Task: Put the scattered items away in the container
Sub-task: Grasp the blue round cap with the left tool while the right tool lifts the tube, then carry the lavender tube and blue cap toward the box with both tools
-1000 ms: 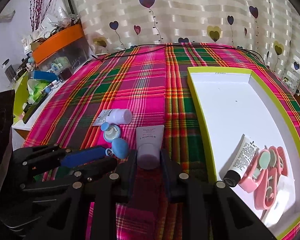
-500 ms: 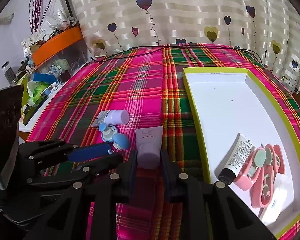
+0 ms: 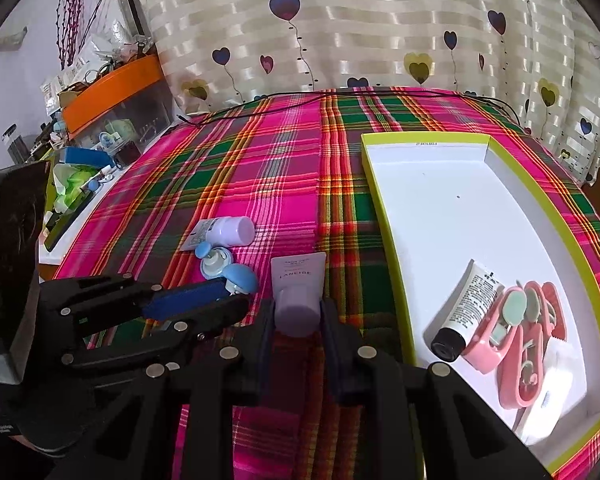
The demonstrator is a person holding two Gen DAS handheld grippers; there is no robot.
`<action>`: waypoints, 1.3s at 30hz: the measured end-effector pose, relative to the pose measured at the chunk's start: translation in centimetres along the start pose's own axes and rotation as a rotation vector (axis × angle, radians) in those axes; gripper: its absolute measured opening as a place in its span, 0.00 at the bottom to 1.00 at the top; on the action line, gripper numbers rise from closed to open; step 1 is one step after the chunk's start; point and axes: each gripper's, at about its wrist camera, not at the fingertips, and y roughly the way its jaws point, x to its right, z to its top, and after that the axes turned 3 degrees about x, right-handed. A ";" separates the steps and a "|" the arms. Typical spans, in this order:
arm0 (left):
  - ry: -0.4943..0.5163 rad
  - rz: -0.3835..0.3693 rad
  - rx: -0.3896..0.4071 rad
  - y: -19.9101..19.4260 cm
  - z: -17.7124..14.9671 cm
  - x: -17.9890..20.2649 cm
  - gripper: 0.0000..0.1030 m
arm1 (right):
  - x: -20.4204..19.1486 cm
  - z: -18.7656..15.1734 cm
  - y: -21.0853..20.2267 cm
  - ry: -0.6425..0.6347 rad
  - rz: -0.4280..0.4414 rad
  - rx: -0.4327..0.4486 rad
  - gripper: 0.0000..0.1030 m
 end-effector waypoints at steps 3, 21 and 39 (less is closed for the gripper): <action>0.017 0.013 0.001 0.0 0.0 0.4 0.12 | 0.1 -0.1 -0.2 0.002 0.000 0.002 0.23; 0.029 0.065 0.083 -3.0 0.3 1.6 0.12 | -0.4 -0.4 -2.2 -0.013 -0.003 0.036 0.23; 0.005 0.128 0.140 -6.4 0.4 2.1 0.12 | -1.4 -0.5 -5.7 -0.039 0.011 0.113 0.22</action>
